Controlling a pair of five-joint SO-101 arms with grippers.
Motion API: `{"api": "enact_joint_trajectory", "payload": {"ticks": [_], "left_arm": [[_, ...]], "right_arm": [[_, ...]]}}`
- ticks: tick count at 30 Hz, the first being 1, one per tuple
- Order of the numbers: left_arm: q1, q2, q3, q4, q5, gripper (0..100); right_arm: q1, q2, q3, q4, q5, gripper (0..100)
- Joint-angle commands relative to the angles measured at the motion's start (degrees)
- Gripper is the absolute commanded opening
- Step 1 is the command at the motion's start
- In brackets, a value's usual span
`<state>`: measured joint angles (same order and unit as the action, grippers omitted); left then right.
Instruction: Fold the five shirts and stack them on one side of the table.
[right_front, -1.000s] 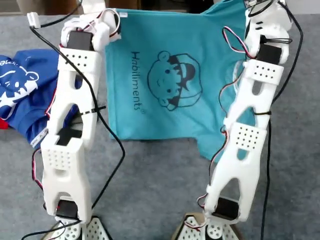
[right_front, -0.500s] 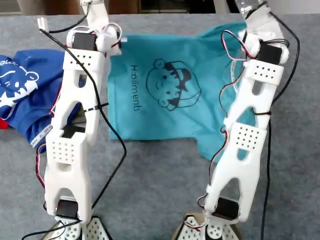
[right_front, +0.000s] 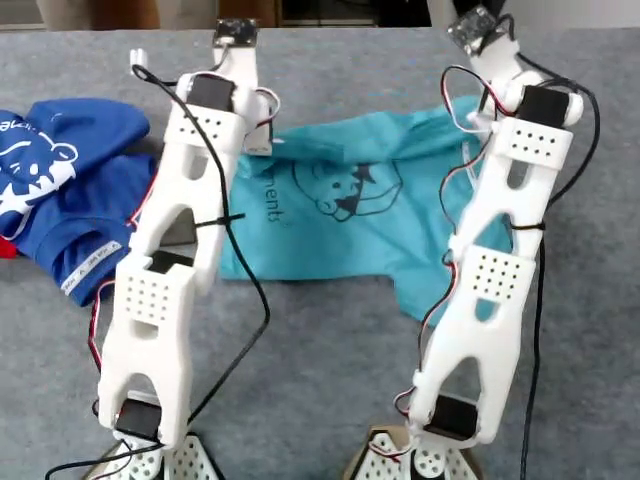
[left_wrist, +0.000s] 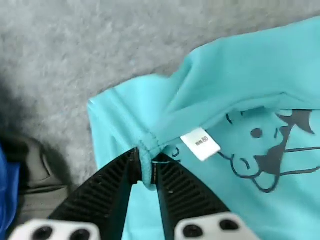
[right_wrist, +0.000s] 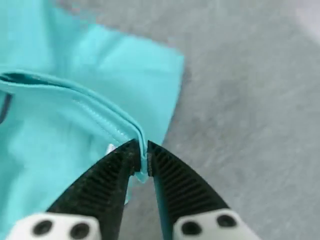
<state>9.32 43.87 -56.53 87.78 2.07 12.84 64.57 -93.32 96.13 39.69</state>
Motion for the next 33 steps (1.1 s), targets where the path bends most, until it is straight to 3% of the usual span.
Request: {"api": "enact_joint_trajectory", "payload": {"ticks": [1,10,14,20,33], "left_arm": [[-0.44,0.75,-1.41,1.41,0.26,2],[-0.7,-0.31,1.14,7.65,-2.9,2],[-4.66,-2.15,1.41,8.44,-5.89,2],[-8.26,-1.98,2.73,8.18,-6.24,2],[-5.71,-7.69,13.27,5.98,-8.0,2]], "right_arm": [[1.98,-4.53,-2.15,5.27,0.62,0.1],[10.24,-8.13,-1.8,6.24,4.84,0.1],[12.35,-8.31,-1.63,6.24,7.03,0.1],[11.65,-7.08,-1.54,6.33,6.77,0.1],[8.04,-10.77,2.24,6.59,8.88,0.1]]}}
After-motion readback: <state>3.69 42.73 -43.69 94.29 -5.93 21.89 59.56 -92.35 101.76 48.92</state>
